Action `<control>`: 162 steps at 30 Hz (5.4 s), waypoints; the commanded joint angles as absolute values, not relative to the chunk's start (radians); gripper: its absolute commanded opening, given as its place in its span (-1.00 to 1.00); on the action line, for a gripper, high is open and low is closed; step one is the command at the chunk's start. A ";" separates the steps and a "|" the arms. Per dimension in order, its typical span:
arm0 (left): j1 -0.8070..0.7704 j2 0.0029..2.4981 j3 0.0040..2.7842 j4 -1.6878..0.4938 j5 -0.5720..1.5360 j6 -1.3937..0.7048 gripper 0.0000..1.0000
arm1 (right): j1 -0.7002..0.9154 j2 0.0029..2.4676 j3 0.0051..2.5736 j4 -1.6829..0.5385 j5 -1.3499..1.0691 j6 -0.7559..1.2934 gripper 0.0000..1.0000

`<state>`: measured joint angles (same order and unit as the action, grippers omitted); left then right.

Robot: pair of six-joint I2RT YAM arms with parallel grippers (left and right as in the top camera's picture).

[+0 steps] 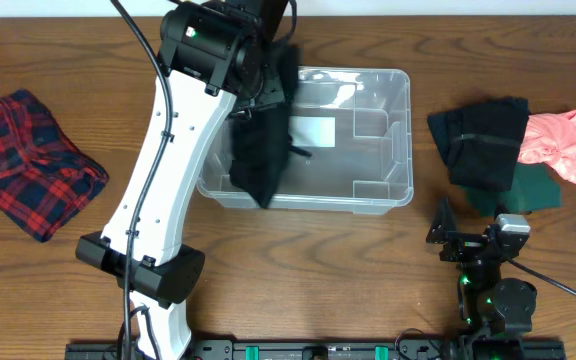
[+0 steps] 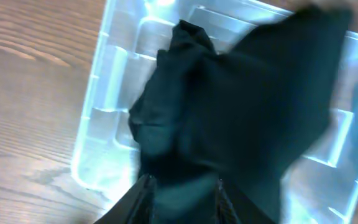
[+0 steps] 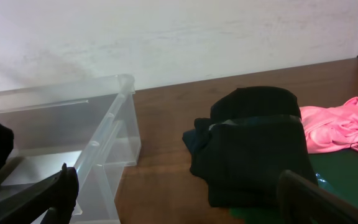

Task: Pack container
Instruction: 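Lower the black clothes into the bin and spread them flat, then open the left gripper and withdraw it toward the plaid shirt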

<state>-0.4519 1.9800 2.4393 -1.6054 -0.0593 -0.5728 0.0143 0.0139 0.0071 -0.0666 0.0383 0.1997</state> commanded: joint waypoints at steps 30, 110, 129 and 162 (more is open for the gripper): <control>-0.539 1.964 2.438 -1.689 0.303 -0.075 -0.80 | 0.008 0.013 0.006 -0.069 0.048 0.185 0.99; -0.734 1.851 1.597 -0.652 -0.068 -0.087 -0.11 | 0.007 0.013 0.006 -0.069 0.048 0.185 0.98; -0.138 1.484 1.594 -0.989 -0.289 -0.130 0.51 | 0.007 0.013 0.006 -0.069 0.048 0.185 0.99; 0.292 2.105 1.589 -0.902 -0.432 -0.308 0.91 | 0.007 0.013 0.006 -0.069 0.048 0.185 0.98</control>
